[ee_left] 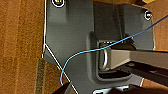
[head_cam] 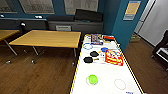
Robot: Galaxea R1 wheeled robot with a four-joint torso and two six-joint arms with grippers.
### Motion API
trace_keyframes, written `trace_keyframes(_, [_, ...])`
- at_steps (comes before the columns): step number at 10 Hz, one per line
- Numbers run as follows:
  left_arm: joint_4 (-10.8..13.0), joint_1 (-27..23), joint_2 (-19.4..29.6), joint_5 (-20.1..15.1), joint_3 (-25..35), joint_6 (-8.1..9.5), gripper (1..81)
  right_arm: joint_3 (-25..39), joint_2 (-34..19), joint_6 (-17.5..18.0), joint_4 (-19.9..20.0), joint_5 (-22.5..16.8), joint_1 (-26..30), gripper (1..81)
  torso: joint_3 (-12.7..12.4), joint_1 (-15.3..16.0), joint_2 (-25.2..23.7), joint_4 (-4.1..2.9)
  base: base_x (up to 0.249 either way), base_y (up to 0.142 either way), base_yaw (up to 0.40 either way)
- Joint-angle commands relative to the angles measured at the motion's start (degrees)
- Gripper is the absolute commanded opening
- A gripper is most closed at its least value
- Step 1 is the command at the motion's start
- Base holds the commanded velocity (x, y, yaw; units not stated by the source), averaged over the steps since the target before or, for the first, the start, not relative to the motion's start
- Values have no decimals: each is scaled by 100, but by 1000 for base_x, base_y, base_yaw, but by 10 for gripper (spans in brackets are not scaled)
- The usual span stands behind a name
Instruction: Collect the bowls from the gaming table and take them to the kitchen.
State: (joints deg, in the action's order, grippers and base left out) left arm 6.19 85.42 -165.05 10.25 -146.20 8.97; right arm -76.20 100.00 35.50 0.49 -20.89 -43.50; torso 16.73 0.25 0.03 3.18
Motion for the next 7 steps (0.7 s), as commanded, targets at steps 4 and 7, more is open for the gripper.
trace_keyframes(4, [49,-47,164,-331,100,-18,811,1259,-1735,-2806,1547,2227,-2862,10,-2,0,-3,0,0,0,0])
trace_keyframes(7, [110,-47,646,-331,792,-27,811,540,-972,-3400,1394,4151,-4825,10,-2,-2,-3,0,0,0,0])
